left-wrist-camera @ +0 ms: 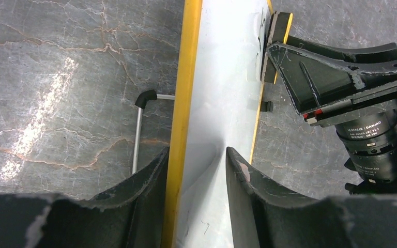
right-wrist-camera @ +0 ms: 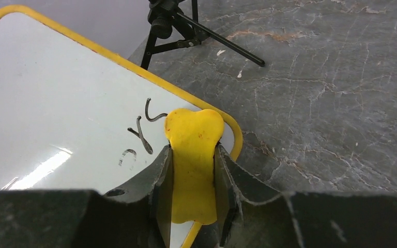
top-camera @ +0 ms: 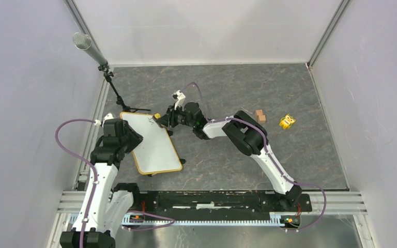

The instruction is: Erase the whiteboard

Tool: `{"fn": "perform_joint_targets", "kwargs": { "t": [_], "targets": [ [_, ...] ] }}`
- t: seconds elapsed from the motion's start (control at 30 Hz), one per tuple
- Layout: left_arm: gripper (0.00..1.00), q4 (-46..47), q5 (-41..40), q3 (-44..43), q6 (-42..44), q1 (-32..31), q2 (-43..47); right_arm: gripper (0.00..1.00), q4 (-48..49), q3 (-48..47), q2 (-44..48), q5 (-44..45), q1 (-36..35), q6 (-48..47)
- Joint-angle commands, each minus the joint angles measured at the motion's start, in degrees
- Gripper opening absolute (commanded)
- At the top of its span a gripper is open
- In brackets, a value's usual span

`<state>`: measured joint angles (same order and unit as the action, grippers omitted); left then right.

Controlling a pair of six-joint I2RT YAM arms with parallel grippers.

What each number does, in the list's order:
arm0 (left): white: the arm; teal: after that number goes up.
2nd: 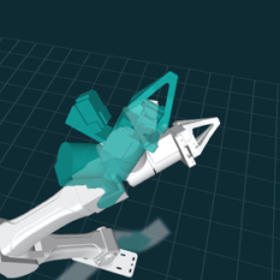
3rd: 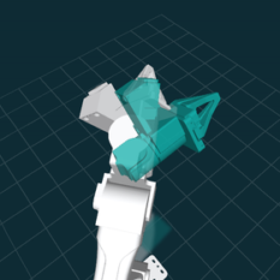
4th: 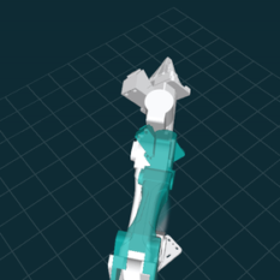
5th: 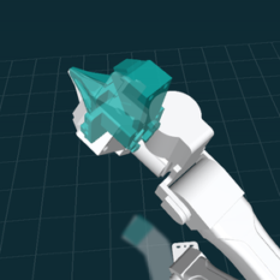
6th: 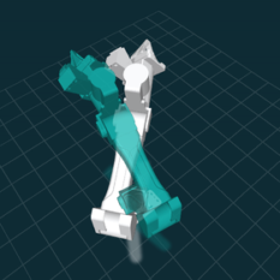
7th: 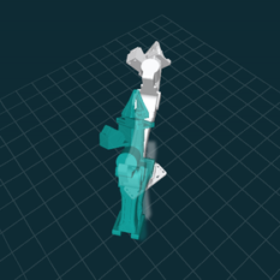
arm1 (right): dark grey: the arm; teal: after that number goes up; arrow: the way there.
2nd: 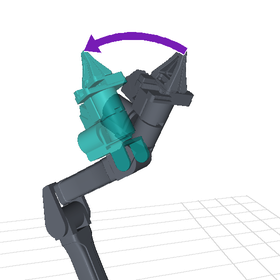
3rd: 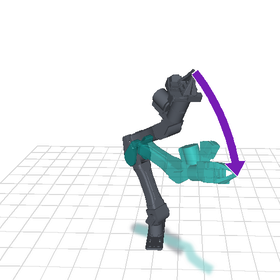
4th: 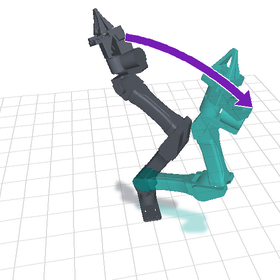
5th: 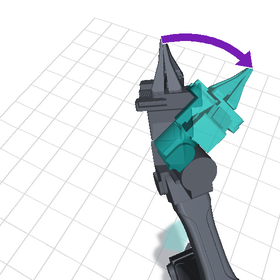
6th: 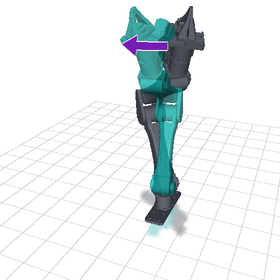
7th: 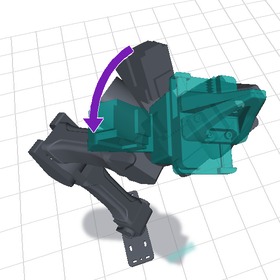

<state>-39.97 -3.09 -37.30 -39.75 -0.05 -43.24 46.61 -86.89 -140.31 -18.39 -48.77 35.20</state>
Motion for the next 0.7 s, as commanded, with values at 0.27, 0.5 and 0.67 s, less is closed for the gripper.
{"fn": "perform_joint_targets", "kwargs": {
  "t": [0.27, 0.5, 0.67],
  "targets": [
    [0.02, 3.2, 7.5, 2.2, 1.4, -0.9, -0.7, 0.25, -12.7, -17.8, -6.0, -3.5, -7.1, -1.2],
    [0.02, 3.0, 7.6, 2.1, 1.5, -1.3, -0.8, 0.25, -10.8, -13.0, -6.0, -1.1, -5.4, 0.9],
    [0.02, 3.9, 8.4, 2.4, 2.1, -1.6, -0.6, 0.25, -8.4, -5.6, -3.9, 0.7, -2.1, 4.1]
  ]
}}
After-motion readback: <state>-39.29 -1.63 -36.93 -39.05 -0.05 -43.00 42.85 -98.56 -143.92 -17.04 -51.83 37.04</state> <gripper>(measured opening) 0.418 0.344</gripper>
